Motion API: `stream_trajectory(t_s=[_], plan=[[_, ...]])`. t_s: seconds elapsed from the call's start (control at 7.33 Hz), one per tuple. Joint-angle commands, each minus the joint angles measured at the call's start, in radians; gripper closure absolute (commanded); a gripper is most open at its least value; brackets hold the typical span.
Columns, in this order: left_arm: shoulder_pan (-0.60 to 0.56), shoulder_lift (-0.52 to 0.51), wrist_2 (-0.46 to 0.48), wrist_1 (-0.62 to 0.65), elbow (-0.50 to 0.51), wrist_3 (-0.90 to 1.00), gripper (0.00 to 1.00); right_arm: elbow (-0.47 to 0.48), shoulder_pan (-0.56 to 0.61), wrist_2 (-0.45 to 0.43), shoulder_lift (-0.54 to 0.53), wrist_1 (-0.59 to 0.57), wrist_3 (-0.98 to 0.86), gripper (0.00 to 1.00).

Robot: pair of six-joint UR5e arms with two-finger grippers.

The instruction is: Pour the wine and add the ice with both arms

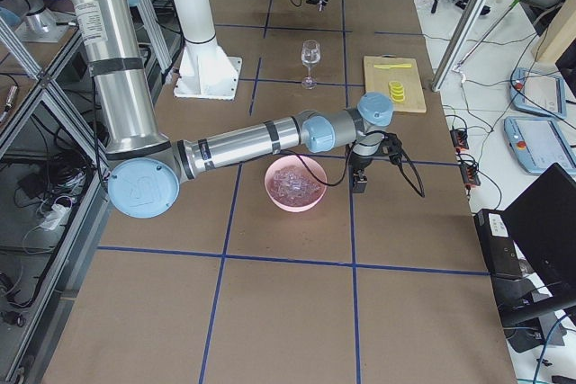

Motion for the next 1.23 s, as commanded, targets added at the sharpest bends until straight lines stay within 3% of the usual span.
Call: stream_trajectory(t_s=[0.0,0.27,1.09], plan=[[0.024,0.013,0.084,-0.008,0.022,-0.087,1.0,0.005,-0.001,0.001,0.001,0.0,0.001,0.0],[0.11,0.013,0.182,-0.008,0.028,-0.136,1.0,0.01,-0.001,0.001,0.002,0.0,0.01,0.0],[0.231,0.078,0.19,-0.008,0.051,-0.285,1.0,0.02,-0.001,0.001,-0.002,0.0,0.013,0.0]])
